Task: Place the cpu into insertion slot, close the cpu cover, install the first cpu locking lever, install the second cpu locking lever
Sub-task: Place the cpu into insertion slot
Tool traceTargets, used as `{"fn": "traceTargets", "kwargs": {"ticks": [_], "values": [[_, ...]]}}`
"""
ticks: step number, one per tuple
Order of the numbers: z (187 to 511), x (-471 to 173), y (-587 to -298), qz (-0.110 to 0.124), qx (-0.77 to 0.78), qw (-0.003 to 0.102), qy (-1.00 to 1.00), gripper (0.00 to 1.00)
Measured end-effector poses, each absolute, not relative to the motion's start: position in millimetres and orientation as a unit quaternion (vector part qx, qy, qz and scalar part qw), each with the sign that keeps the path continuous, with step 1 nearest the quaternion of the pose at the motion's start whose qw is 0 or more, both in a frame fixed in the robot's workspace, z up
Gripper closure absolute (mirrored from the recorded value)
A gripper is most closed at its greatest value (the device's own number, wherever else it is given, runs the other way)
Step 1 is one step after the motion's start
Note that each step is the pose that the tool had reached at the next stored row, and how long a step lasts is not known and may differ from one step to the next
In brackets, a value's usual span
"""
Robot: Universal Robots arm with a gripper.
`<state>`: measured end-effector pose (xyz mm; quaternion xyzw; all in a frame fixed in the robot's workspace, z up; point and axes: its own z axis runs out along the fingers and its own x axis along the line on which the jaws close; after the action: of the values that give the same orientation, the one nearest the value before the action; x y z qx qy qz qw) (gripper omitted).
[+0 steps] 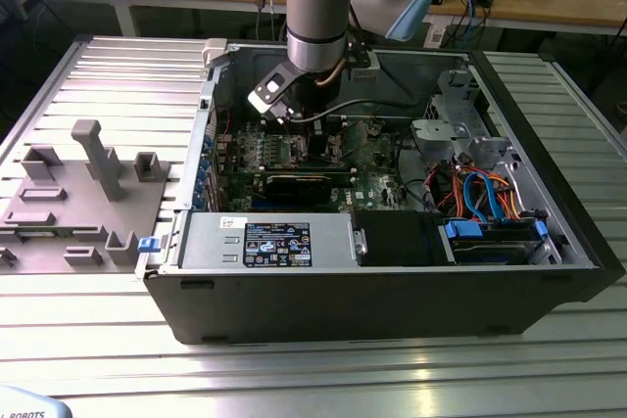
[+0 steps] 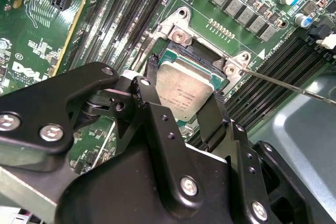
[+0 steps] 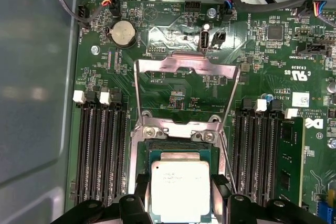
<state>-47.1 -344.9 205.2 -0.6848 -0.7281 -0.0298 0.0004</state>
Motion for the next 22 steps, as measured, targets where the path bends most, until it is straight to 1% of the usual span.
{"fn": "traceTargets", "kwargs": {"ticks": [22], "values": [[199.3, -47.1, -344.9, -0.030, -0.685, 0.000, -0.728, 0.46]]}}
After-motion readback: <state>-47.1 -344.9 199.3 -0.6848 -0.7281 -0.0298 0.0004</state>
